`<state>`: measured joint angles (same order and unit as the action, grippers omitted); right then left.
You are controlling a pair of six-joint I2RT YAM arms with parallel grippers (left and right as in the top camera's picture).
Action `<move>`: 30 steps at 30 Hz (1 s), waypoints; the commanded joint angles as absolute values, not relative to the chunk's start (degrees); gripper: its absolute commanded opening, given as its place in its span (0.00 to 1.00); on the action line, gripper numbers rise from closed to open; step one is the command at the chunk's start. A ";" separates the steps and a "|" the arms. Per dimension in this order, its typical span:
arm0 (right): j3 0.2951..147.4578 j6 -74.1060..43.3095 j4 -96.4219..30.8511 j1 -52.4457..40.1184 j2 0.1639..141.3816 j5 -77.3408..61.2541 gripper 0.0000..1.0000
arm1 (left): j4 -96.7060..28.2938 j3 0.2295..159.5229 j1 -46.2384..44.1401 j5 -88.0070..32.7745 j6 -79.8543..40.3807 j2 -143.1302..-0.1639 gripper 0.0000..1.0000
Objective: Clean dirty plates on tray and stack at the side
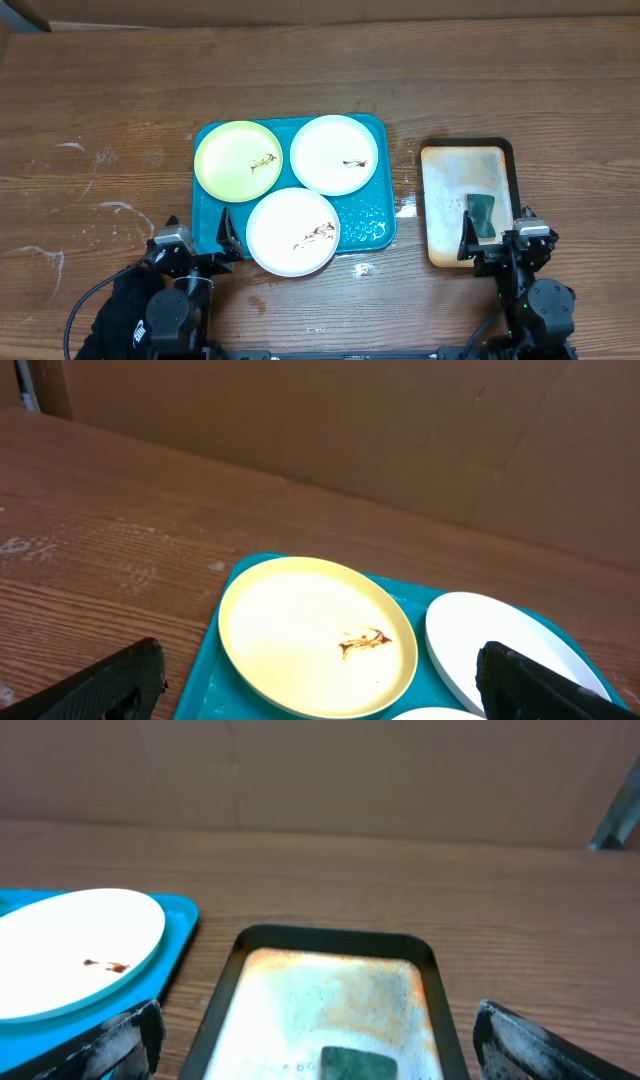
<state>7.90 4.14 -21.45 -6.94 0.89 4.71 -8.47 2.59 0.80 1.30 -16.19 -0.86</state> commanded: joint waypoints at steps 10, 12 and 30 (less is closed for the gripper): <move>23.24 0.19 -29.76 -6.94 15.40 5.04 1.00 | -8.12 2.07 1.10 1.48 -16.32 -0.27 1.00; 25.32 0.19 -29.74 -6.96 20.75 4.82 1.00 | -8.12 2.07 1.10 1.50 -16.32 -0.27 1.00; 59.75 0.16 -46.83 -7.01 68.36 -9.30 1.00 | -8.12 2.07 1.10 1.50 -16.32 -0.27 1.00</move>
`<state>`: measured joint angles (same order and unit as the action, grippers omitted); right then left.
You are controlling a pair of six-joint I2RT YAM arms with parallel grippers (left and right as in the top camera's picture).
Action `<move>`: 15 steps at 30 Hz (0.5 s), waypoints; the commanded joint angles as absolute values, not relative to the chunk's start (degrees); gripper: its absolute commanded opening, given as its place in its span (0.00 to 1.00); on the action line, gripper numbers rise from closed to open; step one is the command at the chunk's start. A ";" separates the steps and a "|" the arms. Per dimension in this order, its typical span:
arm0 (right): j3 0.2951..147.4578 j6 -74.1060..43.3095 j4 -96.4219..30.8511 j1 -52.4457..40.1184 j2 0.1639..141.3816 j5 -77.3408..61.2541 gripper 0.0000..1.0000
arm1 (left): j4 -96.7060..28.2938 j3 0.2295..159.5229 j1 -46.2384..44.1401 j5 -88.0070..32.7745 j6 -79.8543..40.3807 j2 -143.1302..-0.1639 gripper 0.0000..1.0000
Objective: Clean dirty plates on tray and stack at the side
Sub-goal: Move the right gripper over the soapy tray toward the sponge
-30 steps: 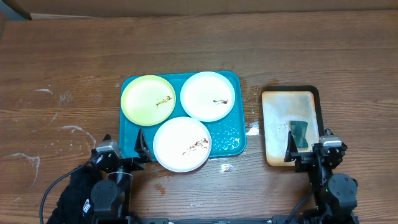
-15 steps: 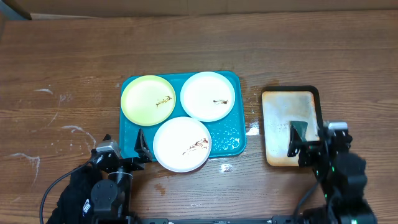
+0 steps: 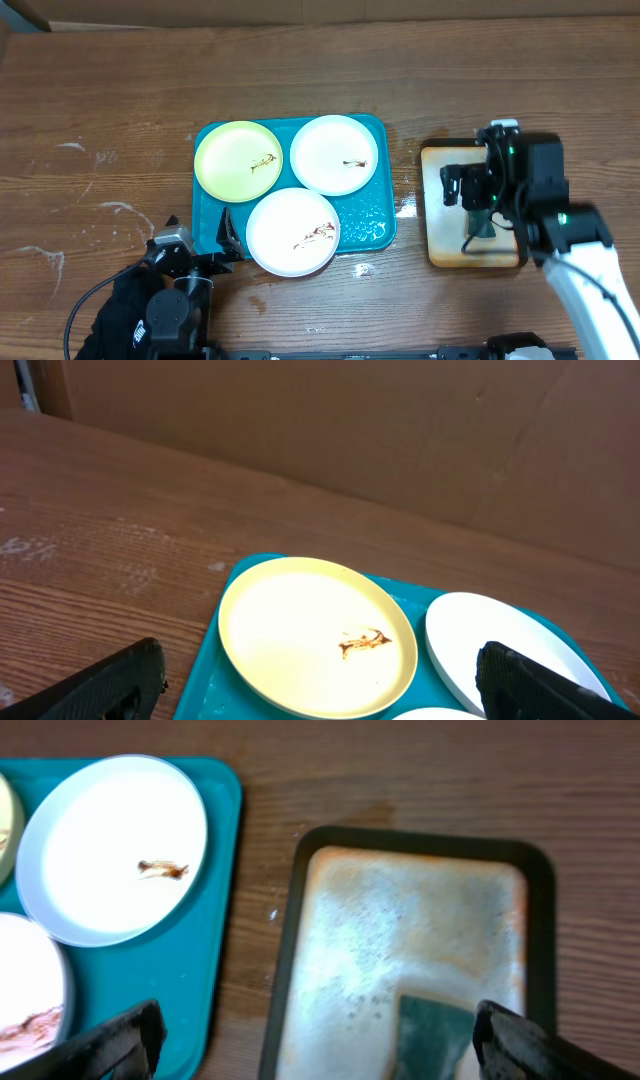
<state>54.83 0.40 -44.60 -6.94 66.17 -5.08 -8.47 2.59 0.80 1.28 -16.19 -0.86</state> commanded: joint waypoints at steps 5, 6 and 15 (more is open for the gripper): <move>63.46 0.16 -54.24 -7.01 70.02 -9.32 1.00 | -8.12 2.07 1.10 1.50 -16.32 -0.27 1.00; 63.46 0.14 -55.13 -7.01 69.87 -9.30 1.00 | -8.12 2.07 1.10 1.48 -16.32 -0.27 1.00; 63.46 -9.19 -64.97 -7.01 69.89 -9.54 1.00 | -8.12 2.07 1.10 1.50 -16.32 -0.27 1.00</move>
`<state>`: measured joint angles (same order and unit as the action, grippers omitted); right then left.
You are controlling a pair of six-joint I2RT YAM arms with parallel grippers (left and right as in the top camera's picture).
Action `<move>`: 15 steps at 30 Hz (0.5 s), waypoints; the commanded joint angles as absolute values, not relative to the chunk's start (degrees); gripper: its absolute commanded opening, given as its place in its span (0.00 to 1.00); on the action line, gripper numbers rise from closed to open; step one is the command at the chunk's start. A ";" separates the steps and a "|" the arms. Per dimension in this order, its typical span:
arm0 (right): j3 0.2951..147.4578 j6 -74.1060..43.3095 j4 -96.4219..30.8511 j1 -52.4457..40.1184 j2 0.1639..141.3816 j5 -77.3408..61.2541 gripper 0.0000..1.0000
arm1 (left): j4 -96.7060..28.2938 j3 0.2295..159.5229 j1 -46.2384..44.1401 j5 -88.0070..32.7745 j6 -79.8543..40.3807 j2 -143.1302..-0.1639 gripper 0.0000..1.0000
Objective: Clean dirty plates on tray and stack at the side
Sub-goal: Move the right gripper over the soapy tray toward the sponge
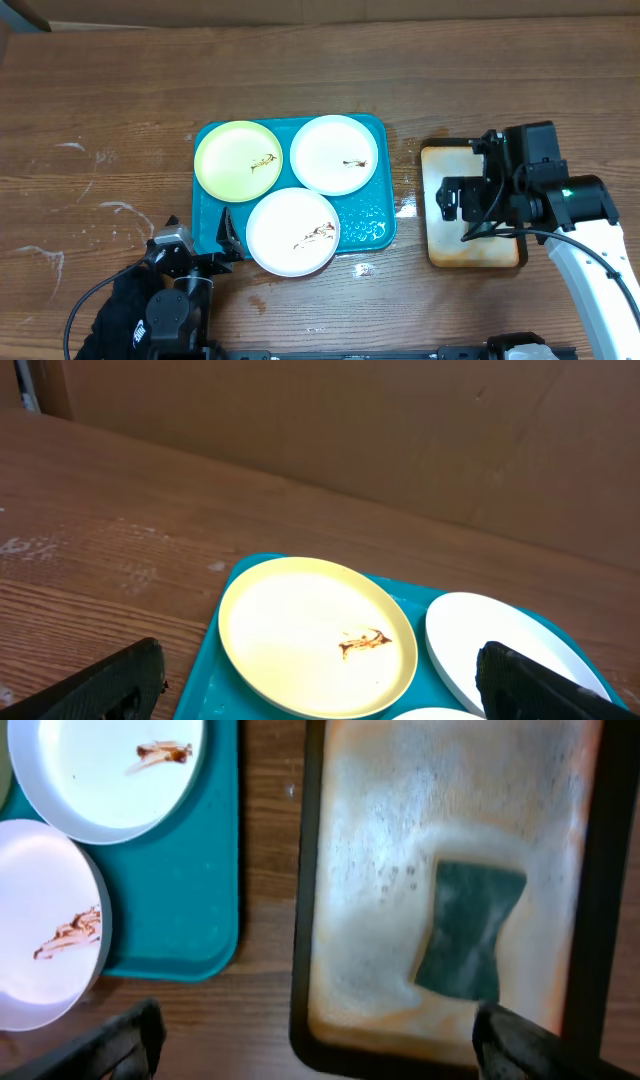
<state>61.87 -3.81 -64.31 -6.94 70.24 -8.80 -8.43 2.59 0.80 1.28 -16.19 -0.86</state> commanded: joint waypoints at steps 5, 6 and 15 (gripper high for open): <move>63.44 -10.96 -68.10 -7.01 69.89 -14.70 1.00 | -8.12 2.07 1.10 1.48 -16.32 -0.27 1.00; 63.44 -10.96 -68.20 -7.01 69.89 -15.27 1.00 | -8.12 2.07 1.10 1.50 -16.32 -0.27 1.00; 63.44 -10.96 -71.07 -7.01 69.91 -15.33 1.00 | -8.12 2.07 1.10 1.50 -16.32 -0.27 1.00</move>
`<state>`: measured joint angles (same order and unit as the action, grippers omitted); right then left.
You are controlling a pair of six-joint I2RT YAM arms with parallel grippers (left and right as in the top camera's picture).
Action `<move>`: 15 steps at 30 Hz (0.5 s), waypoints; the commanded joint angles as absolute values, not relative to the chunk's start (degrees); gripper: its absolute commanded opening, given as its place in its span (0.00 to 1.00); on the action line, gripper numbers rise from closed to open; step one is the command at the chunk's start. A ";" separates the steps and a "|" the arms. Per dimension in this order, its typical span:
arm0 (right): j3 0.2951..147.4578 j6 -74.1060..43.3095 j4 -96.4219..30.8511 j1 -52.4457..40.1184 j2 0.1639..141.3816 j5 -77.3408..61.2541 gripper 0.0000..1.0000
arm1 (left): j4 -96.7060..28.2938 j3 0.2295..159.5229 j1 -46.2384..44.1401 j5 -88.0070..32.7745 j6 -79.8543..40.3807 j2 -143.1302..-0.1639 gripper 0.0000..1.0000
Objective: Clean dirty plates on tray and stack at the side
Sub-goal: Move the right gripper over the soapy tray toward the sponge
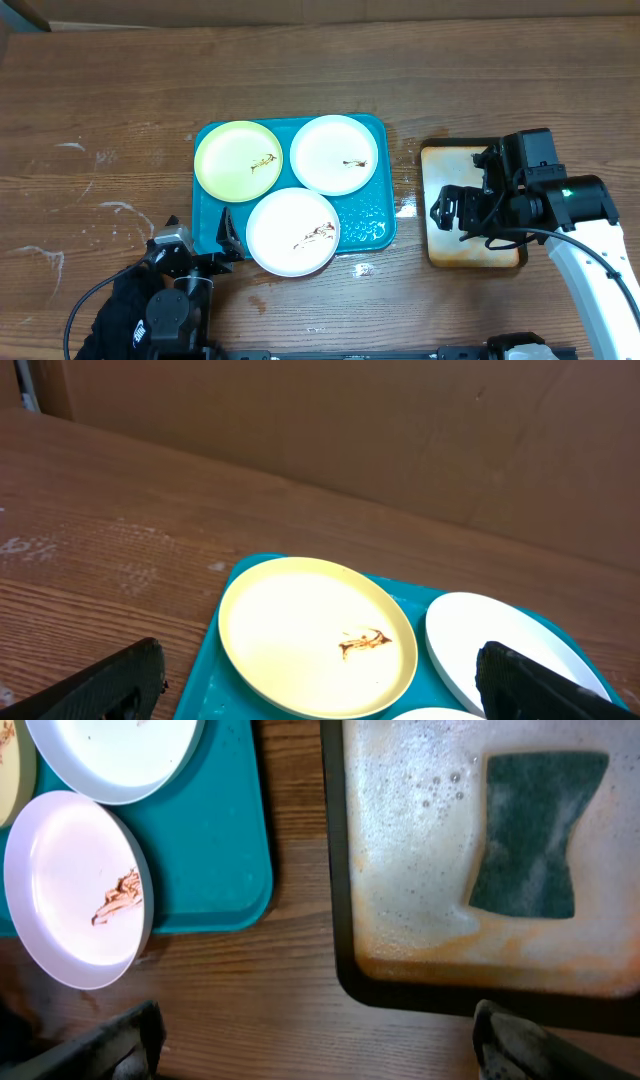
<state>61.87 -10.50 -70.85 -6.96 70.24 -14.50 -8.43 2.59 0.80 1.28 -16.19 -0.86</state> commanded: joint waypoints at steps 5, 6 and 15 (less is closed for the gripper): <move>63.44 -10.96 -72.20 -7.01 69.91 -15.33 1.00 | -8.12 2.07 1.10 1.50 -16.32 -0.27 1.00; 63.44 -10.94 -72.53 -7.01 69.91 -15.33 1.00 | -8.12 2.07 1.10 1.50 -16.32 -0.27 1.00; 63.44 -10.94 -74.35 -7.01 69.91 -15.31 1.00 | -8.12 2.07 1.10 1.50 -16.32 -0.27 1.00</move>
